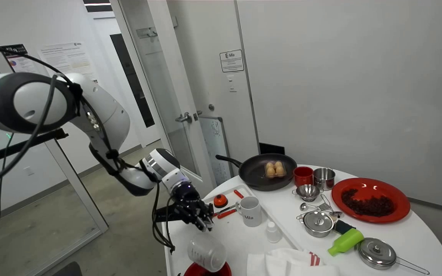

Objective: Pour the contents of the jar into the red bowl

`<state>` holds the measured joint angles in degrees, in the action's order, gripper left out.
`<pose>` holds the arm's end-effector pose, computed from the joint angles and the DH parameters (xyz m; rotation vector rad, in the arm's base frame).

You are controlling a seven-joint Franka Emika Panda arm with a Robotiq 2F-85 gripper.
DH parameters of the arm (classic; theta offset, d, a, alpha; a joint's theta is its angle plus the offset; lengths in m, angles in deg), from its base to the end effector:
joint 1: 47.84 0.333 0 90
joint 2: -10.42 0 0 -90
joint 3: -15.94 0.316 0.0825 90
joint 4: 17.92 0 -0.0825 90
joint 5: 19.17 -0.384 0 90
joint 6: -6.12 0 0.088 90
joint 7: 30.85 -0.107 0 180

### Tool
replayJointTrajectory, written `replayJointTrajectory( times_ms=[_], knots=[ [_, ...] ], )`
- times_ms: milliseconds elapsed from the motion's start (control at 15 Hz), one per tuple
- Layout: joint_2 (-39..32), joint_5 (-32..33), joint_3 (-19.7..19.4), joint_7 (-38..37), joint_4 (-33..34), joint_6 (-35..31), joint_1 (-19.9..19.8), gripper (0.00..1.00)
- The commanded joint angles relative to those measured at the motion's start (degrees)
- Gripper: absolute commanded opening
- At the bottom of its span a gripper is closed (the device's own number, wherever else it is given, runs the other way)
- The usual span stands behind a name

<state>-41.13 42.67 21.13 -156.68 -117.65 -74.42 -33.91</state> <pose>0.5416 0.0755 0.0741 1.4219 -1.0216 0.6023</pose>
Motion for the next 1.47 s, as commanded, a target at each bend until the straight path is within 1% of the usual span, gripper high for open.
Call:
replayJointTrajectory(
  times_ms=[0, 333, 933, 1200, 1400],
  knots=[
    [2.5, 1.01, 1.57, 7.23, -2.5, -8.4, -2.78, 0.09],
    [4.9, 0.83, 1.61, 15.55, -5.04, -21.94, -4.65, 0.09],
    [9.21, -1.1, 1.4, 34.03, -10.22, -44.67, -7.44, 0.09],
    [10.49, -3.04, 1.32, 43.23, -12.13, -55.01, -8.95, 0.09],
    [10.31, -6.63, 1.5, 51.93, -12.67, -61.75, -9.91, 0.09]
  ],
)
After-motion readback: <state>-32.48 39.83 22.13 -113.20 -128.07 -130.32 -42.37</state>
